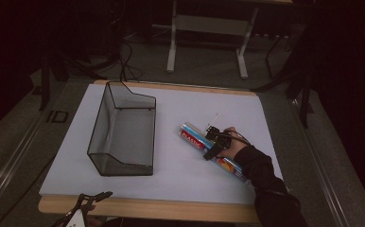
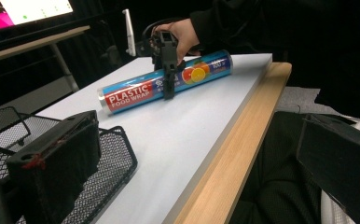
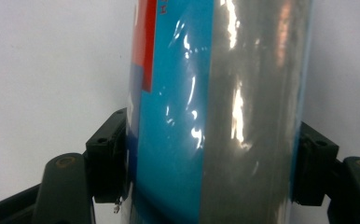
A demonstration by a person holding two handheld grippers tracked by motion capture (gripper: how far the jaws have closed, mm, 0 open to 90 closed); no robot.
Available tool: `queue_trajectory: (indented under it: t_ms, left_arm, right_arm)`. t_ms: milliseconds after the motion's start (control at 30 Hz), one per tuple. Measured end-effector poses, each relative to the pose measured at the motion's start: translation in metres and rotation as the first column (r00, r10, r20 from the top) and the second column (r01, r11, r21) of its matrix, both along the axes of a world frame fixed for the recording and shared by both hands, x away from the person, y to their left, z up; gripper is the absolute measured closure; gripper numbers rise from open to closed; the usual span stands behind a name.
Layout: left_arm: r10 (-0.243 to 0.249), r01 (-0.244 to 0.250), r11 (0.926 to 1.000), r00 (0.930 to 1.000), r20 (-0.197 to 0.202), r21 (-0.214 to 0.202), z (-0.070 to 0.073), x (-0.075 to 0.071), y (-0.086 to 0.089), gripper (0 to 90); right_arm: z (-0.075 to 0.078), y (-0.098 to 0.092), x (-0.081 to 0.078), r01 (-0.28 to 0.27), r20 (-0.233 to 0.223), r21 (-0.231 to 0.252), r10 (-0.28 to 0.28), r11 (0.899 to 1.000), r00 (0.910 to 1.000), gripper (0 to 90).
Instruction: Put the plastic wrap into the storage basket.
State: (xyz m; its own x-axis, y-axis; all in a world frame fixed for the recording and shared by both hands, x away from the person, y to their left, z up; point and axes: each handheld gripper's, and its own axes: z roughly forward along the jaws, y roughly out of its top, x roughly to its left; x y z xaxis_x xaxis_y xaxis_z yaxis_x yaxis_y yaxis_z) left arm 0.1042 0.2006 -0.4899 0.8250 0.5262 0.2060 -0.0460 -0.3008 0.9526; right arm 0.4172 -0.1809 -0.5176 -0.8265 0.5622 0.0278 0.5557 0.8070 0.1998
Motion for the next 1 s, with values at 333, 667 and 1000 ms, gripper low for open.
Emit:
queue_trajectory:
  t_ms: [333, 667, 1000]
  left_arm:
    - [0.003, -0.003, 1.0, 1.0, -0.001, 0.002, 0.0, 0.001, 0.0, 0.3]
    - [0.005, -0.005, 1.0, 1.0, 0.001, 0.005, 0.0, 0.001, 0.0, 0.3]
    - [0.002, -0.002, 1.0, 1.0, 0.002, 0.004, 0.0, 0.0, 0.0, 0.3]
  right_arm:
    - [0.001, 0.0, -0.003, 0.061, 0.02, 0.022, -0.062, 0.998, 0.9979, 31.4]
    - [0.035, 0.002, -0.012, 0.061, 0.084, 0.168, -0.076, 0.984, 0.9935, 31.5]
    - [0.062, 0.01, -0.016, 0.046, 0.128, 0.268, -0.083, 0.962, 0.9884, 31.6]
